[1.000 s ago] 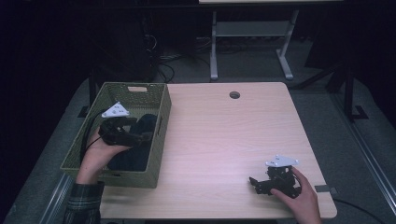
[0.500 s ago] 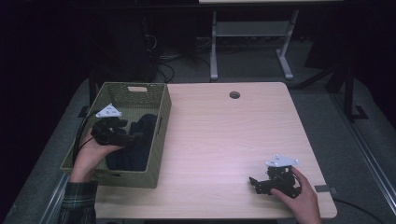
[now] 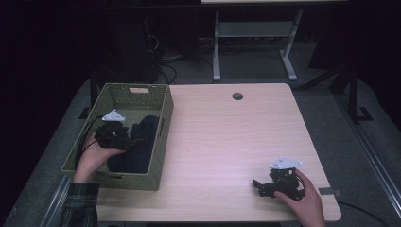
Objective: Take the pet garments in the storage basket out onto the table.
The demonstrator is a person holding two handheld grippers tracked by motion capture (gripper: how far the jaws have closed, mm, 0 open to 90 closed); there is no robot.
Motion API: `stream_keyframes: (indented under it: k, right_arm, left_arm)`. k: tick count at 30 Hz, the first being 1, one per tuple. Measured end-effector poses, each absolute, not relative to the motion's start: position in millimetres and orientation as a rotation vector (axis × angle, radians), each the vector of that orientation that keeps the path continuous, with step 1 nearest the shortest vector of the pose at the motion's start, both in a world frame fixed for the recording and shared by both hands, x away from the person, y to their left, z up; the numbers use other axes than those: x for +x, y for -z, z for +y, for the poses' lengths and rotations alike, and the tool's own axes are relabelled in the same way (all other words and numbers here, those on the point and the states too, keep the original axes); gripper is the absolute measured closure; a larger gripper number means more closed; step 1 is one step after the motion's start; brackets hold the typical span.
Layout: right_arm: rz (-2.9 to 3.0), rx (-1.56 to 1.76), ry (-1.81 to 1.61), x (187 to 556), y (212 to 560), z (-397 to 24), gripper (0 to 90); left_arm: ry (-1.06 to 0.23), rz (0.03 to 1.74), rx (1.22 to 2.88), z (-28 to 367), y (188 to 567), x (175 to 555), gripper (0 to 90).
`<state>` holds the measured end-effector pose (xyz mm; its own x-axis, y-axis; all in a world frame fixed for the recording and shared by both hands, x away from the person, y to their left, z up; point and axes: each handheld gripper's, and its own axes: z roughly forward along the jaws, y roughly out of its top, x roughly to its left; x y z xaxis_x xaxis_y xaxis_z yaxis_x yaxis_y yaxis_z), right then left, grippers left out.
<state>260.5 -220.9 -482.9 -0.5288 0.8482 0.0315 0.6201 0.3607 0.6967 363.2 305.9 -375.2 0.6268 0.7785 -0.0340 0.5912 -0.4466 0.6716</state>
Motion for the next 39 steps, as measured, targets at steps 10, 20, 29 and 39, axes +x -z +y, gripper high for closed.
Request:
stream_keyframes:
  k: [10,20,29,39]
  right_arm:
    - [2.294,1.293,-0.954,261,483,-221,0.0]
    - [2.294,1.292,-0.954,261,483,-221,0.0]
    - [2.294,1.293,-0.954,260,483,-221,0.0]
    - [2.294,1.292,-0.954,260,483,-221,0.0]
  left_arm:
    - [-0.307,1.082,2.254,303,395,371,13.7]
    - [-0.286,1.103,2.309,299,409,376,12.9]
    - [-0.264,1.132,2.432,291,424,379,13.0]
    - [-0.264,1.147,2.489,287,429,380,15.3]
